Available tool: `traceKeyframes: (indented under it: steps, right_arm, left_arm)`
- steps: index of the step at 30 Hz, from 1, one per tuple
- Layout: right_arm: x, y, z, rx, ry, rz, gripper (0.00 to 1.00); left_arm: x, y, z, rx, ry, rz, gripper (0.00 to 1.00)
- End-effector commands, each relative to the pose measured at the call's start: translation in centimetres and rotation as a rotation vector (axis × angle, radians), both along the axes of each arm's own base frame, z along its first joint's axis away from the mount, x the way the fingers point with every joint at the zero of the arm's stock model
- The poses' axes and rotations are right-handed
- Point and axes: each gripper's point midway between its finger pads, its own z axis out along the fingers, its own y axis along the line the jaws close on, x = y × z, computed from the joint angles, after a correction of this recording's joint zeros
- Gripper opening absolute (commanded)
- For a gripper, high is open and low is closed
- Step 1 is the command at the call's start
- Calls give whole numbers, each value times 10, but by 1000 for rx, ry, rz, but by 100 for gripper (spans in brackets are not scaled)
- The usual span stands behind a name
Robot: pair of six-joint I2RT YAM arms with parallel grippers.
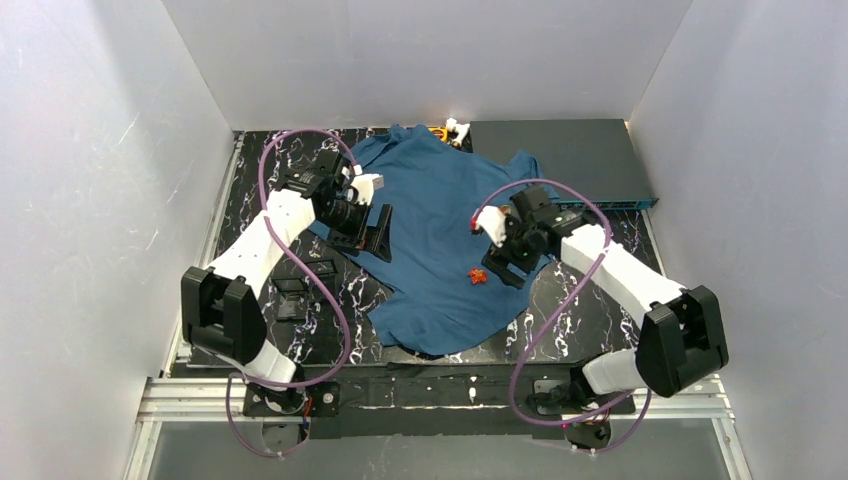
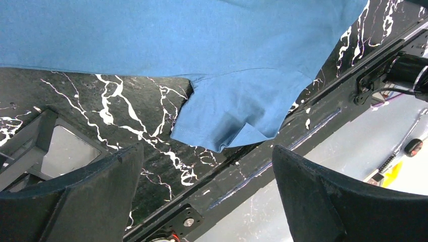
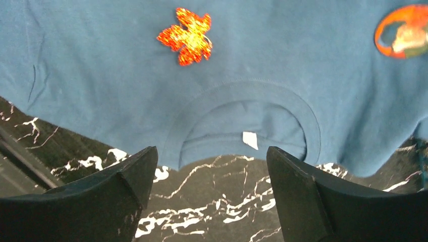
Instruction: Remove the brooch from the garment
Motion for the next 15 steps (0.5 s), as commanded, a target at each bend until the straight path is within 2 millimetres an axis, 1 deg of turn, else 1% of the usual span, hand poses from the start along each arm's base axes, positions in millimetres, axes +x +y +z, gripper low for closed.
traceKeyframes:
  steps: [1, 2, 4, 6, 11, 15]
  right_arm:
    - [17, 25, 0, -25, -207, 55, 85]
    - [13, 32, -3, -24, -219, 81, 82]
    - [13, 35, -7, -55, -259, 99, 75]
    - [10, 40, -13, -71, -259, 124, 72]
    - [4, 62, -21, -65, -250, 177, 72]
    - [4, 70, -30, -71, -244, 191, 71]
  left_arm:
    - [-7, -2, 9, -9, 42, 2, 99]
    - [-7, 0, 8, -3, 42, -3, 99]
    - [-7, 1, 7, 9, 45, -10, 99]
    - [-7, 3, 4, 23, 48, -11, 99]
    - [-5, 8, -2, 56, 55, 7, 99]
    - [-3, 12, -1, 70, 50, 25, 99]
